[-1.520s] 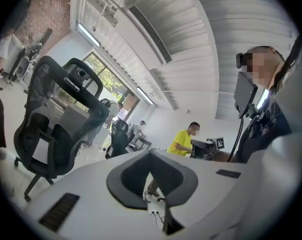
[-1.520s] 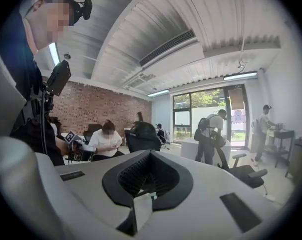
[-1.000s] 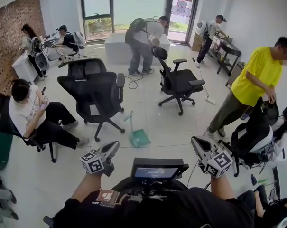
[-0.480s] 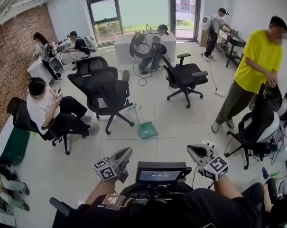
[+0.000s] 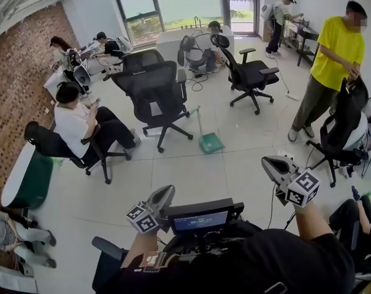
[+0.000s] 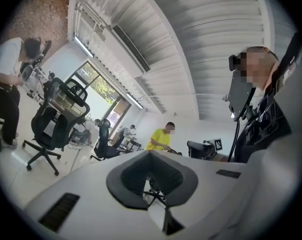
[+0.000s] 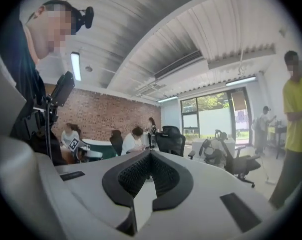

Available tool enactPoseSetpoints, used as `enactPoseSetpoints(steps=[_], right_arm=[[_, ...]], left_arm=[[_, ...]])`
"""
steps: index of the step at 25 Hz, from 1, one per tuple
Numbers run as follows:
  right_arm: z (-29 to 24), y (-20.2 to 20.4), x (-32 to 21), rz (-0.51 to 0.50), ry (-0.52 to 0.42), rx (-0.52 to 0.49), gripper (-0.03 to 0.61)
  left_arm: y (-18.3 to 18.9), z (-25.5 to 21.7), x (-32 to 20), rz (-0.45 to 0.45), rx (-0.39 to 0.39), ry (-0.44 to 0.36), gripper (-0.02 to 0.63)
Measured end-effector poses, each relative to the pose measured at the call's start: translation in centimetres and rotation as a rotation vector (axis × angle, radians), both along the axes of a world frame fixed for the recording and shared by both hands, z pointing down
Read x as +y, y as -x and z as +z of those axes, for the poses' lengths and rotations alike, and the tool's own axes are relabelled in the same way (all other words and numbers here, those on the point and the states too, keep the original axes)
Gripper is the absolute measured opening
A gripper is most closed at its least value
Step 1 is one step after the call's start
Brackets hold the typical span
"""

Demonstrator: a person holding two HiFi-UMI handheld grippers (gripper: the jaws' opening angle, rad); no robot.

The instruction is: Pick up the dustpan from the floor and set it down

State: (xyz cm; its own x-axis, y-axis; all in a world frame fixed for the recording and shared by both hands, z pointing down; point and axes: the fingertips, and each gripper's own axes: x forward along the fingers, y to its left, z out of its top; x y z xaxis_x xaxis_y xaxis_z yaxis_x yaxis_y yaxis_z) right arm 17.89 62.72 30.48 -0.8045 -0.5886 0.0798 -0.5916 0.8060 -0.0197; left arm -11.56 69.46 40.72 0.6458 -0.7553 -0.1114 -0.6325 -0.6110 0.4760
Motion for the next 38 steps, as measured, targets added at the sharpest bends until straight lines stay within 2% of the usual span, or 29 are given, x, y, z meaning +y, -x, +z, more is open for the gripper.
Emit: enactPoseSetpoints(steps=[2,4,7,10,14,19,23,26,28,31,38], right_arm=[[0.9,3.1,4.0,0.002,0.051,-0.013,0.009],[1.3,5.3,7.5,0.000,0.062,0.005,0.009],[1.2,7.2,11.3,-0.004,0.058,0.036,0.009],[1.8,7.4,14.7,0.006,0.058,0.057,0.009],[2.4,3.2,19.2,0.025,0.065,0.045,0.009],[3.7,-7.1,23.3,0.037,0.073,0.009,0.009],[7.5,-14.7,26.6,0.032,0.138,-0.016,0.009],[8.7,-20.5,27.6,0.032,0.157,-0.032,0.009],[8.3,-22.9,27.4,0.033,0.154,-0.057,0.009],[7.2,-23.2,27.7,0.029,0.141,-0.094,0.009],[6.6,-16.8,29.5,-0.004,0.110,-0.046,0.009]], left_arm=[[4.0,0.5,4.1,-0.019,-0.003,0.025,0.003],[6.5,0.5,7.0,-0.031,0.021,0.030,0.003],[7.8,0.4,9.5,-0.025,0.040,0.005,0.003],[7.4,0.0,12.0,-0.003,0.050,-0.022,0.003],[2.9,-0.2,15.4,0.028,0.040,-0.021,0.003],[-6.9,-0.8,17.9,0.036,0.003,-0.027,0.003],[-14.6,0.3,20.5,0.023,0.009,-0.012,0.003],[-21.2,0.8,22.2,0.037,0.007,0.013,0.003],[-24.2,0.8,22.8,0.052,-0.008,0.020,0.003],[-24.7,0.2,23.9,0.056,-0.010,0.020,0.003],[-18.8,-0.1,26.4,0.039,-0.013,0.007,0.003]])
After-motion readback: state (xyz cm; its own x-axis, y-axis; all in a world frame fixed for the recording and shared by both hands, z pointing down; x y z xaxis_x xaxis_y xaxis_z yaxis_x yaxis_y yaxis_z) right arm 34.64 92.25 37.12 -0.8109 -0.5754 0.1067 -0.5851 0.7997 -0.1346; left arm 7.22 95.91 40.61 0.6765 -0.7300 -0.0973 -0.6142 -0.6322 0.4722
